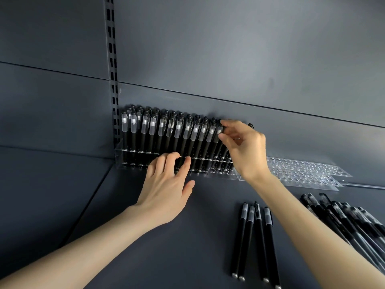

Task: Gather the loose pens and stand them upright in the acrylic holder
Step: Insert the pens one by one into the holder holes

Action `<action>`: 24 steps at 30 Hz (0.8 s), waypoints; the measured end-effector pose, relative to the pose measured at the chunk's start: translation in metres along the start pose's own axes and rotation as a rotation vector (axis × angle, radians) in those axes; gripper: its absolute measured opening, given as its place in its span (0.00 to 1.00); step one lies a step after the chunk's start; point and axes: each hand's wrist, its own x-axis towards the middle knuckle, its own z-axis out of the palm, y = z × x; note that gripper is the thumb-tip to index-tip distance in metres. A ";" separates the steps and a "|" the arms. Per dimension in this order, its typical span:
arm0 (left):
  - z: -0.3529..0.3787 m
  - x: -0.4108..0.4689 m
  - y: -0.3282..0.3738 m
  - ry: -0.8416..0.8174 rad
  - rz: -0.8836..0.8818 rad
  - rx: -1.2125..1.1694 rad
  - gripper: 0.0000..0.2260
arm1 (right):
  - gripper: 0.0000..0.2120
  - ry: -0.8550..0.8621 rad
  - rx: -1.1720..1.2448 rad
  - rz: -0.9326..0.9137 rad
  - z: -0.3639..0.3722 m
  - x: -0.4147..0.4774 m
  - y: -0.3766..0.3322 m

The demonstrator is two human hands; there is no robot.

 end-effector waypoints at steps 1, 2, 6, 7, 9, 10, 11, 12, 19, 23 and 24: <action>0.000 0.000 0.000 0.004 -0.001 0.002 0.25 | 0.12 -0.004 -0.008 0.006 0.000 -0.001 0.001; 0.000 0.000 0.001 0.006 -0.001 0.005 0.25 | 0.12 -0.003 -0.010 0.010 0.000 -0.002 0.001; 0.000 0.000 0.001 0.018 0.000 0.006 0.25 | 0.12 0.002 -0.020 -0.001 0.000 -0.002 0.000; 0.000 -0.001 0.001 0.018 0.001 0.007 0.25 | 0.12 0.005 -0.024 -0.003 -0.001 -0.002 0.000; -0.001 -0.002 0.001 0.017 -0.002 0.020 0.25 | 0.13 0.002 -0.031 0.000 -0.001 -0.002 0.000; -0.002 -0.002 0.002 0.014 -0.004 0.027 0.25 | 0.13 -0.004 -0.034 0.007 -0.001 -0.002 0.000; -0.002 -0.002 0.003 0.011 -0.006 0.033 0.25 | 0.14 -0.009 -0.034 0.018 -0.001 -0.002 0.001; -0.003 -0.002 0.003 0.005 -0.006 0.041 0.25 | 0.14 -0.014 -0.029 0.029 -0.002 -0.002 0.001; -0.011 -0.003 0.007 -0.108 -0.033 0.106 0.25 | 0.14 -0.081 -0.021 0.033 -0.001 -0.001 -0.001; -0.010 -0.006 0.014 -0.131 -0.068 0.064 0.21 | 0.14 -0.126 -0.005 0.042 -0.007 -0.001 0.002; -0.011 -0.007 0.018 -0.121 -0.082 0.063 0.21 | 0.14 -0.142 0.000 0.049 -0.010 -0.001 0.003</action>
